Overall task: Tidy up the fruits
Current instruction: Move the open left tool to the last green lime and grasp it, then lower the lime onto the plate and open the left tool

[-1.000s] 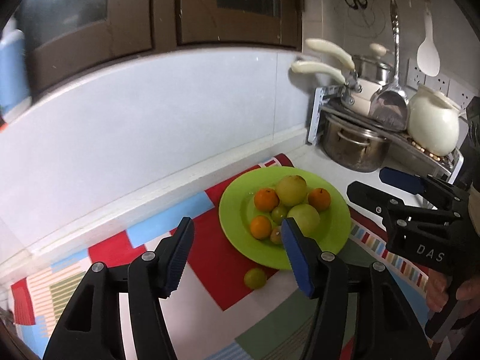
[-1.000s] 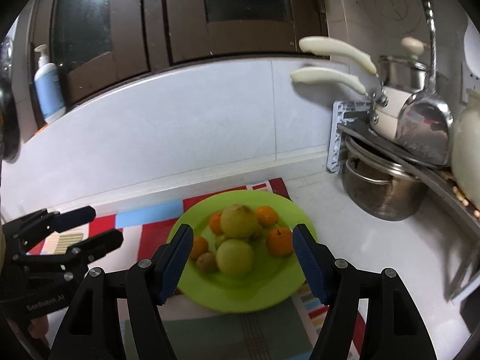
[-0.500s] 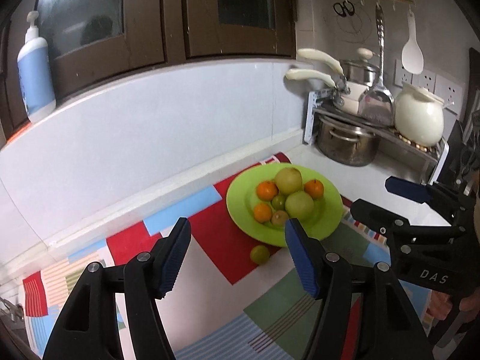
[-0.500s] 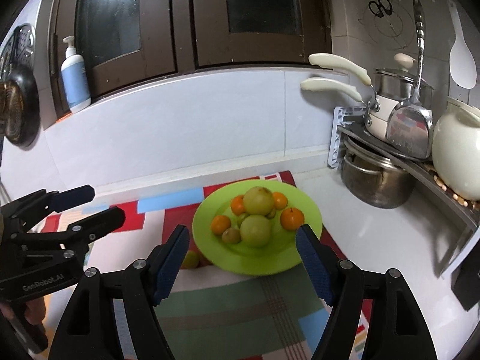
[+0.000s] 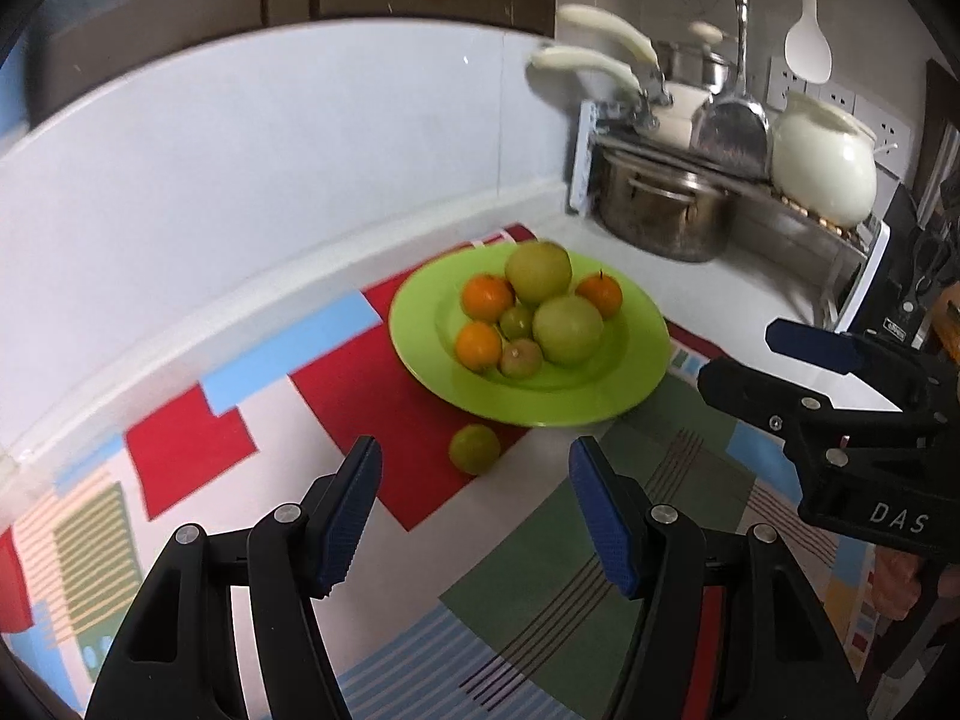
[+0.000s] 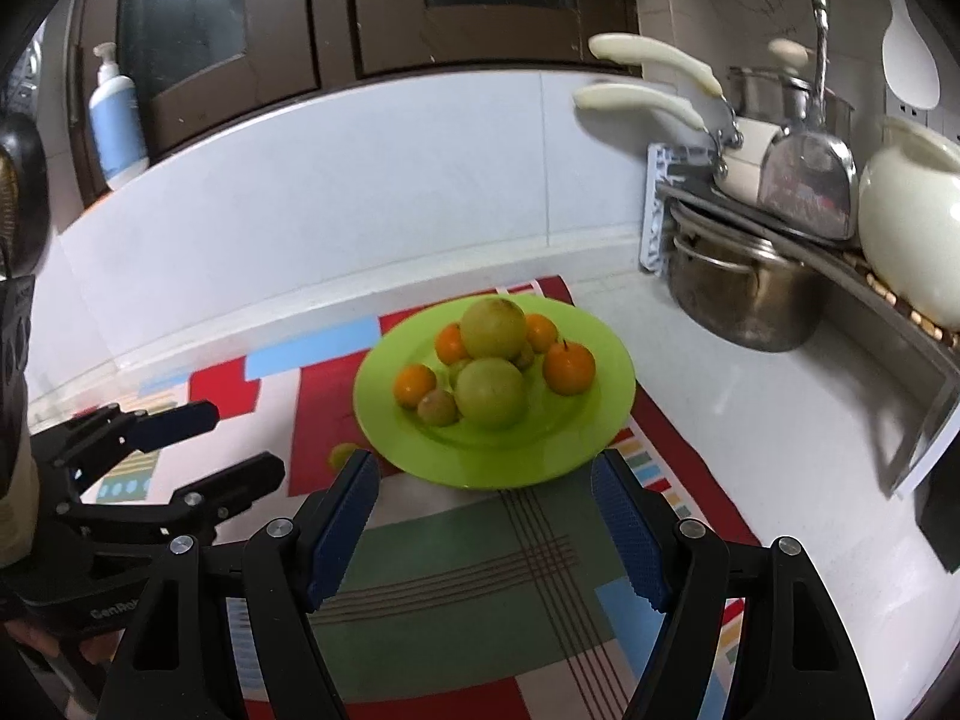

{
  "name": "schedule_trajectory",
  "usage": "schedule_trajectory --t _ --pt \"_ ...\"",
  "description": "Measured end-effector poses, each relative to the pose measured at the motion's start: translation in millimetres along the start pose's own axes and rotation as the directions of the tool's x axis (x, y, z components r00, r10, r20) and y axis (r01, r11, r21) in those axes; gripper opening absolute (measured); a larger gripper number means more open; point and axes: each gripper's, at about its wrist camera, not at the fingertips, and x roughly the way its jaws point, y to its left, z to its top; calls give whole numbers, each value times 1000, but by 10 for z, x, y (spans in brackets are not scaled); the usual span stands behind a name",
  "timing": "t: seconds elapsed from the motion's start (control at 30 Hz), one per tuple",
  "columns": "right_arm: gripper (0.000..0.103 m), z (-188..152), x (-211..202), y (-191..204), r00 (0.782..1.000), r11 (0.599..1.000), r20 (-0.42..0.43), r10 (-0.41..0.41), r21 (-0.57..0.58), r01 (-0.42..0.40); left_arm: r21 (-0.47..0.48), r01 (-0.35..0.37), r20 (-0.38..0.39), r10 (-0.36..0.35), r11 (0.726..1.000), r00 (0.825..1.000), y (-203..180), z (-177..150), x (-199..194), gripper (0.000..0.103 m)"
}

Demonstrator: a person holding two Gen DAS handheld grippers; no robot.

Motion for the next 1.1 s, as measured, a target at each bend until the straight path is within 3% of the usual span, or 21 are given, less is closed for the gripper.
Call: schedule_trajectory --t 0.27,0.53,0.83,1.1 --pt "74 -64 246 13 998 998 -27 -48 -37 47 13 25 -74 -24 1000 997 29 -34 415 60" --pt "74 -67 472 -3 996 998 -63 -57 -43 54 26 32 -126 -28 999 992 36 -32 740 47" --pt "74 -50 579 -41 995 998 -82 -61 -38 58 12 49 -131 -47 999 990 39 -1 864 28" --pt "74 -54 577 -33 995 998 -85 -59 -43 55 14 42 -124 -40 999 991 33 -11 833 28"
